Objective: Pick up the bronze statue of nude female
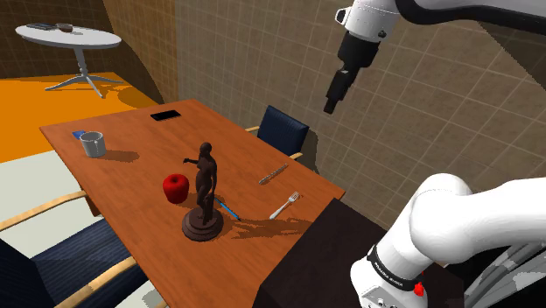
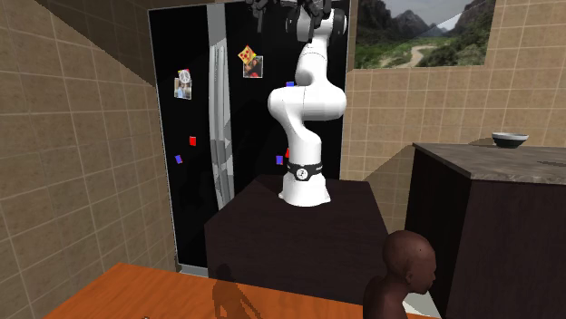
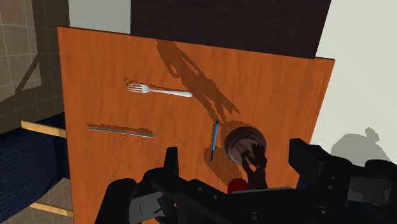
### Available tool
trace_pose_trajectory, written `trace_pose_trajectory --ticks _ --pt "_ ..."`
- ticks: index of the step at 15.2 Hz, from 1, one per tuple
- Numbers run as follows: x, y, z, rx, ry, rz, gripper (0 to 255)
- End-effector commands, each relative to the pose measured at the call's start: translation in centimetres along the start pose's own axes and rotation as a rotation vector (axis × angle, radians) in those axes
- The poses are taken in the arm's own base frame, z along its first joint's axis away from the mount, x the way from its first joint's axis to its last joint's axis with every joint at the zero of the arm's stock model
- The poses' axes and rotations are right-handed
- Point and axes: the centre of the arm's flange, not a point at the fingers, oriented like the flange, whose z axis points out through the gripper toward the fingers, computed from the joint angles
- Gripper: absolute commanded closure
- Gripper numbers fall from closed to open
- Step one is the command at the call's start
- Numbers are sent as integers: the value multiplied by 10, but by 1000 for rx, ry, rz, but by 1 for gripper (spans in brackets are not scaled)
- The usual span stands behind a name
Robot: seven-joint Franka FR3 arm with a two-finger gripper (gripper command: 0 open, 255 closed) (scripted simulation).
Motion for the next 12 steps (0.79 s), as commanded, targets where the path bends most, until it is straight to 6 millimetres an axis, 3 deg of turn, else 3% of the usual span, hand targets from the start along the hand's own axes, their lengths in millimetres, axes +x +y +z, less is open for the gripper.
trace_pose_trajectory --ticks 1,12 --pt "0 0 0 0 0 0 0" --pt "127 -37 80 -12 -69 -91 0"
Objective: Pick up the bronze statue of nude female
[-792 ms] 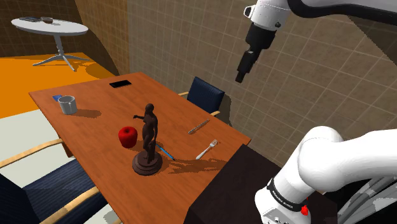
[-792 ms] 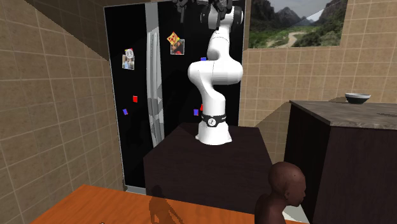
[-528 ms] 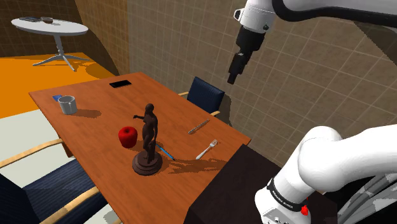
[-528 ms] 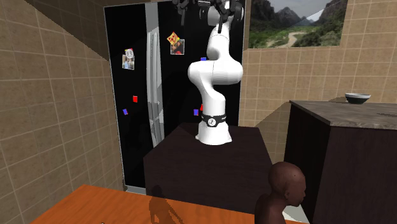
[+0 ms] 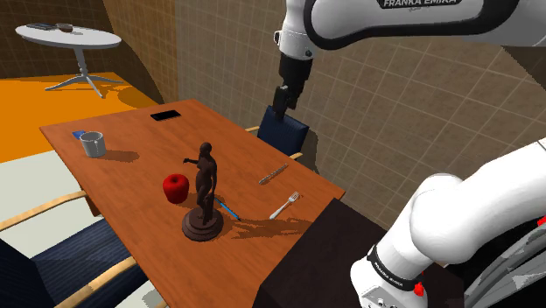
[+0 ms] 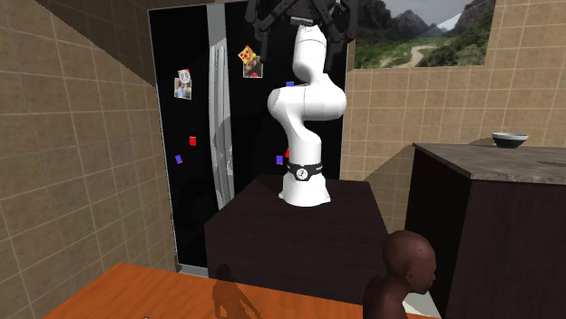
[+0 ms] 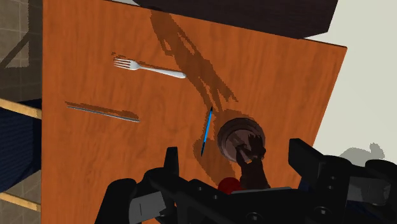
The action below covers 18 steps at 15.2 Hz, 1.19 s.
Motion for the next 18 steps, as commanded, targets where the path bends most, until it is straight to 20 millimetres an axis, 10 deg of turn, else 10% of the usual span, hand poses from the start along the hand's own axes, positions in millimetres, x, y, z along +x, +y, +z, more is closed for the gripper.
trace_pose_trajectory --ticks 1,18 --pt "22 -7 16 -2 -13 -17 0" --pt "211 -71 146 -20 -120 -159 0"
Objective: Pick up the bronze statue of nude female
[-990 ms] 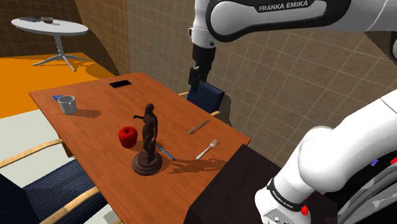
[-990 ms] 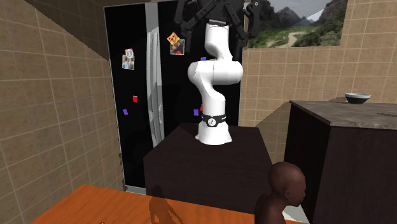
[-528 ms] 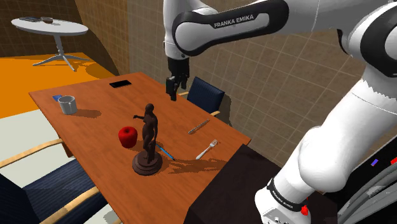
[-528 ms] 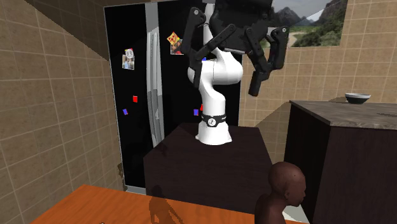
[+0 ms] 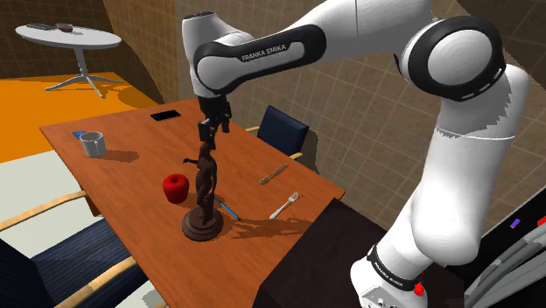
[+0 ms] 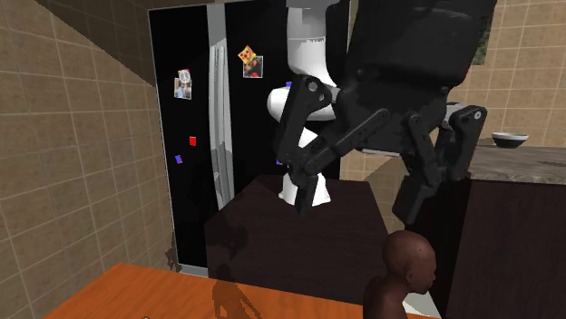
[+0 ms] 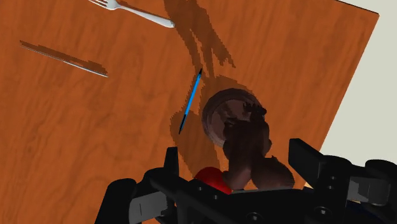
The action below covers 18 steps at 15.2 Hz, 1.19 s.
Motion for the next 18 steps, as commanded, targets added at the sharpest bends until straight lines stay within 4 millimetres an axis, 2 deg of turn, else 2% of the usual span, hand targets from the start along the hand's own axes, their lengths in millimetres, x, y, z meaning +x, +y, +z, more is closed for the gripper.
trace_pose_trajectory --ticks 1,6,14,16,17,18 --pt "26 -8 15 -2 -13 -16 0" --pt "84 -24 51 -8 -44 -58 0" --pt "92 -31 92 -8 -46 -60 0" --pt "92 -31 92 -8 -46 -60 0" --pt "93 -31 92 -8 -46 -60 255" --pt "93 -31 92 -8 -46 -60 255"
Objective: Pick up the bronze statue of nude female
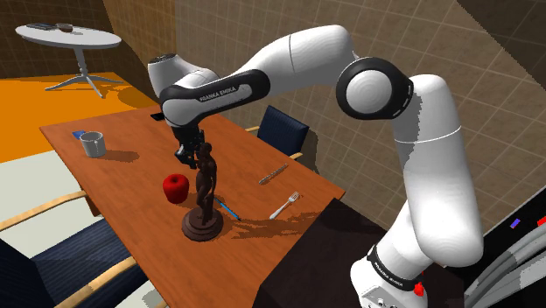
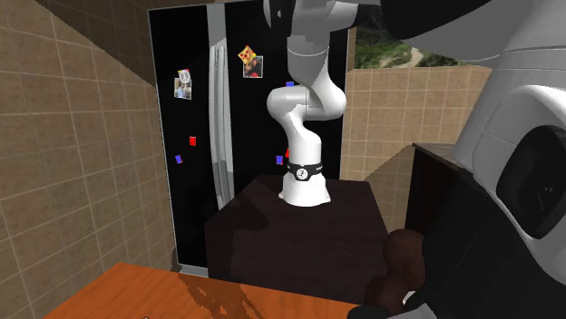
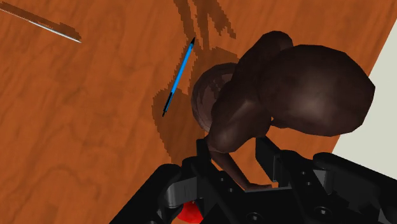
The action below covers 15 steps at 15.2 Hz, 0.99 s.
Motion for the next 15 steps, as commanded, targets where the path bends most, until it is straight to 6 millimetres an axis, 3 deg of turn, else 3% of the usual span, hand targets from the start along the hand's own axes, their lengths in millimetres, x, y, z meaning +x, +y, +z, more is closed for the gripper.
trace_pose_trajectory --ticks 1,8,15 --pt "0 0 1 0 -1 0 255" --pt "0 0 1 0 -1 0 255" --pt "-8 5 -35 0 -1 0 255"
